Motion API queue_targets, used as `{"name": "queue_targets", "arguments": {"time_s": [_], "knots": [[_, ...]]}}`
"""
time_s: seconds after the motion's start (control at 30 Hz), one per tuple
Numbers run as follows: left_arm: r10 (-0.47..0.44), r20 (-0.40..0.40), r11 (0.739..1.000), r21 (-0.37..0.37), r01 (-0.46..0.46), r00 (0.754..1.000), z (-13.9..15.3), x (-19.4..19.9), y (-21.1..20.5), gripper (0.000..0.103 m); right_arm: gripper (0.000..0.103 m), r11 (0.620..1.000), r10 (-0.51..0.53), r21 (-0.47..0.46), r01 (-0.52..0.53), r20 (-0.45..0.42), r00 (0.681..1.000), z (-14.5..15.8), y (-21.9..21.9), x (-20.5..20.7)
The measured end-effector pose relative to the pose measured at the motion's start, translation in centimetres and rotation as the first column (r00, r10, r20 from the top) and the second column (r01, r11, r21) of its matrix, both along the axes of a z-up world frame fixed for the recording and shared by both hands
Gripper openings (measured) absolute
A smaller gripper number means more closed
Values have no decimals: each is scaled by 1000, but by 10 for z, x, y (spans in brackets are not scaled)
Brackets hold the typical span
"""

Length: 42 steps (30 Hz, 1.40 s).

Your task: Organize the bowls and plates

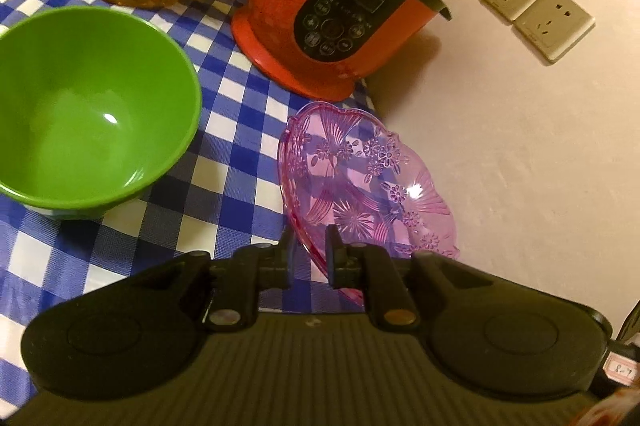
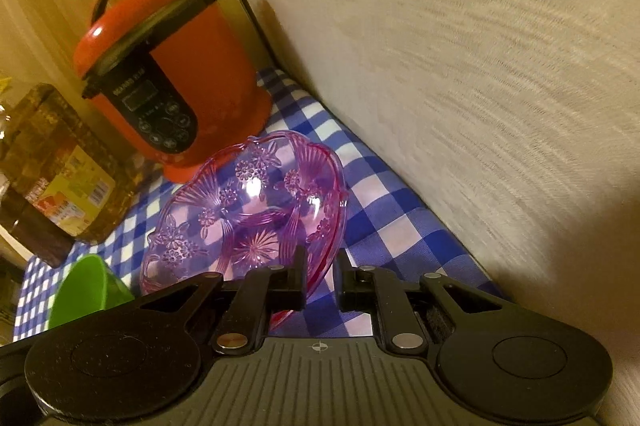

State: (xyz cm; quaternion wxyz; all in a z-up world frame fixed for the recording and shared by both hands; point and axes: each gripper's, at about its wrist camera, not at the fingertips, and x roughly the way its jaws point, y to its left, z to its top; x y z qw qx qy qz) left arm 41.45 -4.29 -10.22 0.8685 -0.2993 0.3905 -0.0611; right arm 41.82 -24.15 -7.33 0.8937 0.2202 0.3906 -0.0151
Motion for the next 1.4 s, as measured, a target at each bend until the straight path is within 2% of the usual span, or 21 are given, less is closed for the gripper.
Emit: {"name": "queue_targets", "arguments": {"time_s": [0.3,0.63,0.83,1.1,1.4], "knots": [[-16,37,1000,-8,16,999,24,-35,2,13,13,999,8,38,-10,41,999,22,-3,-35],[-25,63,999,-19,26,998,55,-113,2,13,13,999,10,44,-14,80,997,53,0,-119],[-47,58,999,5,47,997,74,-160,-2,13,13,998,0,66,-4,73,997,71,1,-174],[-58,44,998,16,57,997,83,-217,-10,13,13,998,16,55,-20,74,997,96,2,-232],[-66,4,997,45,66,998,77,-260,-15,12,13,996,27,85,-29,25,999,87,-2,-275]]}}
